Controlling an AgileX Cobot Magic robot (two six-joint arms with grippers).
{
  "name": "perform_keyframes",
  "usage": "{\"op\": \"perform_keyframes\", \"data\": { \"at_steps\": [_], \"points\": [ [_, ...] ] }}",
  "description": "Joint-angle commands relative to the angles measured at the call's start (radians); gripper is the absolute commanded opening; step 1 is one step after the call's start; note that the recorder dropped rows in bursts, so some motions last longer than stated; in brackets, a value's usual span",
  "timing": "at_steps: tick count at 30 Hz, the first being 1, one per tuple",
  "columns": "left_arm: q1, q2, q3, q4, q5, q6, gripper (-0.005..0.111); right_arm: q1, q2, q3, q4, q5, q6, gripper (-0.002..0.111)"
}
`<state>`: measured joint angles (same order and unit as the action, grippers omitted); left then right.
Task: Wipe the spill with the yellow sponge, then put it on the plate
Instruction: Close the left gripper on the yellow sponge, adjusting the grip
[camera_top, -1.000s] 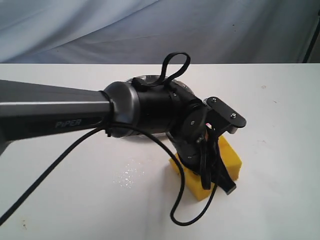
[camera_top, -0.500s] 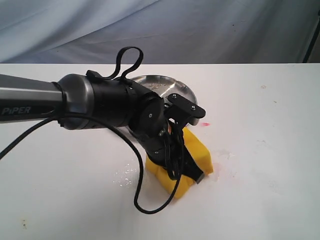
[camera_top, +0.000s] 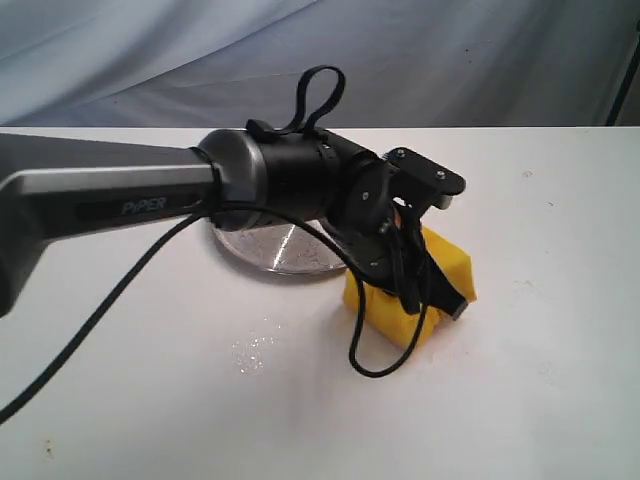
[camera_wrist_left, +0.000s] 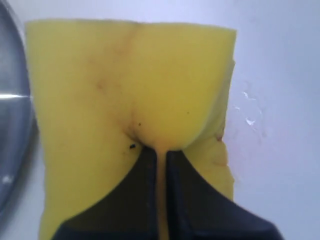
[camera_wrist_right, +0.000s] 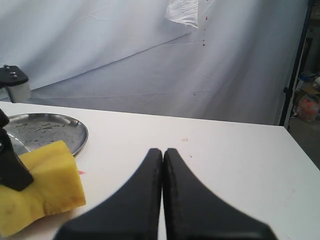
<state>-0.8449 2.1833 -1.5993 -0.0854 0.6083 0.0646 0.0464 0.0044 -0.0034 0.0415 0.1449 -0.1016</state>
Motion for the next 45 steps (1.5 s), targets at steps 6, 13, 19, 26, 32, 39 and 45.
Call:
{"op": "perform_keyframes", "data": {
  "at_steps": [6,13,19,26,32,39,45],
  "points": [
    [-0.136,0.027,-0.035,-0.059,0.201,0.12,0.0,0.004,-0.004,0.003,-0.004,-0.002,0.002,0.0],
    [-0.09,-0.036,0.122,-0.053,0.153,0.064,0.0,0.004,-0.004,0.003,-0.004,-0.002,0.002,0.0],
    [-0.008,-0.131,0.278,-0.051,0.072,0.037,0.0,0.004,-0.004,0.003,-0.004,-0.002,0.002,0.0],
    [0.08,-0.168,0.342,-0.022,0.067,0.037,0.0,0.004,-0.004,0.003,-0.004,-0.002,0.002,0.0],
    [0.09,-0.166,0.322,-0.022,-0.063,0.037,0.0,0.004,-0.004,0.003,-0.004,-0.002,0.002,0.0],
    [0.084,-0.083,0.155,-0.064,-0.031,0.039,0.0,0.004,-0.004,0.003,-0.004,-0.002,0.002,0.0],
    [0.025,0.012,-0.005,-0.068,0.039,0.041,0.0,0.004,-0.004,0.003,-0.004,-0.002,0.002,0.0]
  ]
}}
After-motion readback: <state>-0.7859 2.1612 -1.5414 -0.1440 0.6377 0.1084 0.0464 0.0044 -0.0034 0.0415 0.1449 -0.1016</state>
